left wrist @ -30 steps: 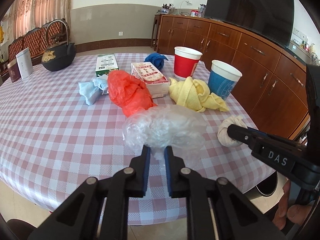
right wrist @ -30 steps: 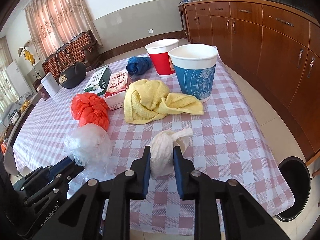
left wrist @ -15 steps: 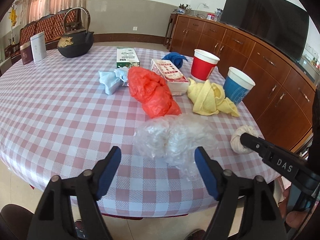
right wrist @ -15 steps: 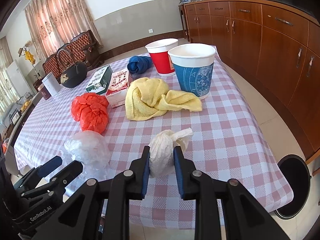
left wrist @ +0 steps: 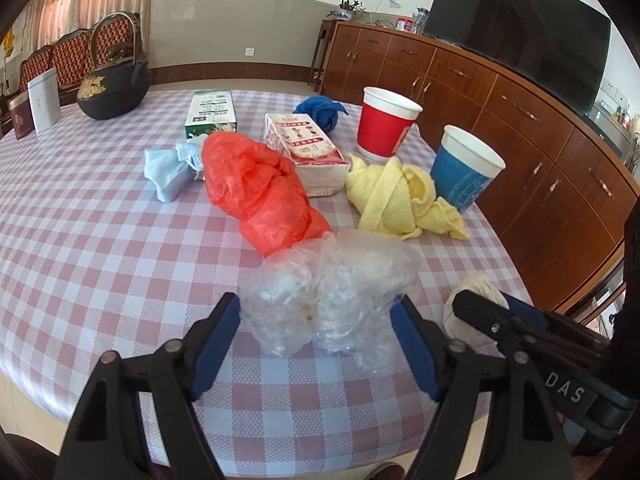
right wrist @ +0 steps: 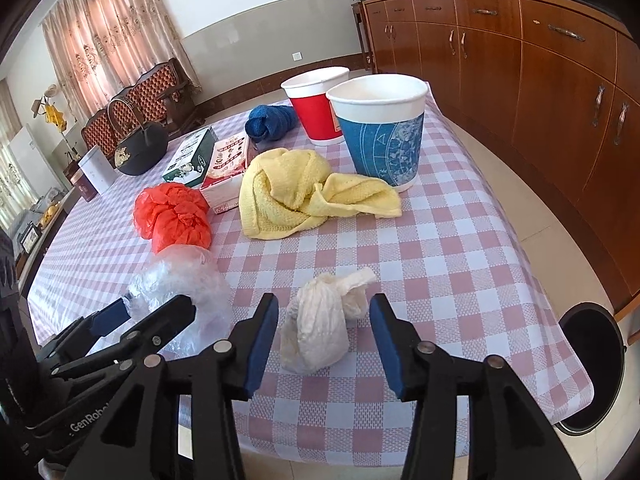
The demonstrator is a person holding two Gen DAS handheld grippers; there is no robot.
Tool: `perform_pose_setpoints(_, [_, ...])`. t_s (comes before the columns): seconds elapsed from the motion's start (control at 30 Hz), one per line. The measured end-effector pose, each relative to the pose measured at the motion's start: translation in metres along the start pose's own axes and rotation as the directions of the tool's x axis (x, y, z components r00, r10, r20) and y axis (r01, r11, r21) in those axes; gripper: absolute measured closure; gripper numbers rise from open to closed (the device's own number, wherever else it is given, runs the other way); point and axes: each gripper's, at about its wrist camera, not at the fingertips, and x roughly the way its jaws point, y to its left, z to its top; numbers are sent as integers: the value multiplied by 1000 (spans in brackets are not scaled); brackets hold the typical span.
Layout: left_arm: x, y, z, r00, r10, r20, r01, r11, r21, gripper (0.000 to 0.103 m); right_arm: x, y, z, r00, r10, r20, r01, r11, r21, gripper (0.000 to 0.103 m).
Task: Collect trash
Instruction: 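Carry the clear plastic bag and white tissue over the black trash bin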
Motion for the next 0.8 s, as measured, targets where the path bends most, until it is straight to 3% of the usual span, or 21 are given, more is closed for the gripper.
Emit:
perform_pose_setpoints(0.03, [0, 0, 0, 1000, -8, 4, 8, 1000, 2, 47, 2, 0, 0, 1000, 5, -6, -5, 1000, -1, 53])
perform_pose_setpoints(0.1, [0, 0, -1, 1000, -20, 5, 20, 1000, 7, 55, 6, 1, -1, 1000, 14, -14, -14, 1000, -4, 54])
perform_pose_setpoints(0.17, [-2, -1, -2, 1000, -24, 11, 24, 1000, 13, 58, 9, 1, -3, 999, 27, -19, -27, 1000, -5, 67])
perform_pose_setpoints(0.3, [-8, -3, -4, 999, -39, 26, 39, 999, 11, 68, 9, 2, -5, 999, 44, -13, -44, 999, -3, 70])
perform_pose_setpoints(0.63, [-45, -26, 2, 994, -74, 84, 70, 996, 49, 71, -33, -7, 0, 996, 37, 80, -37, 999, 1, 71])
perform_pose_setpoints(0.8, [-51, -59, 1, 988, -136, 74, 128, 987, 101, 71, -63, -32, -7, 994, -4, 114, -1, 999, 46, 71])
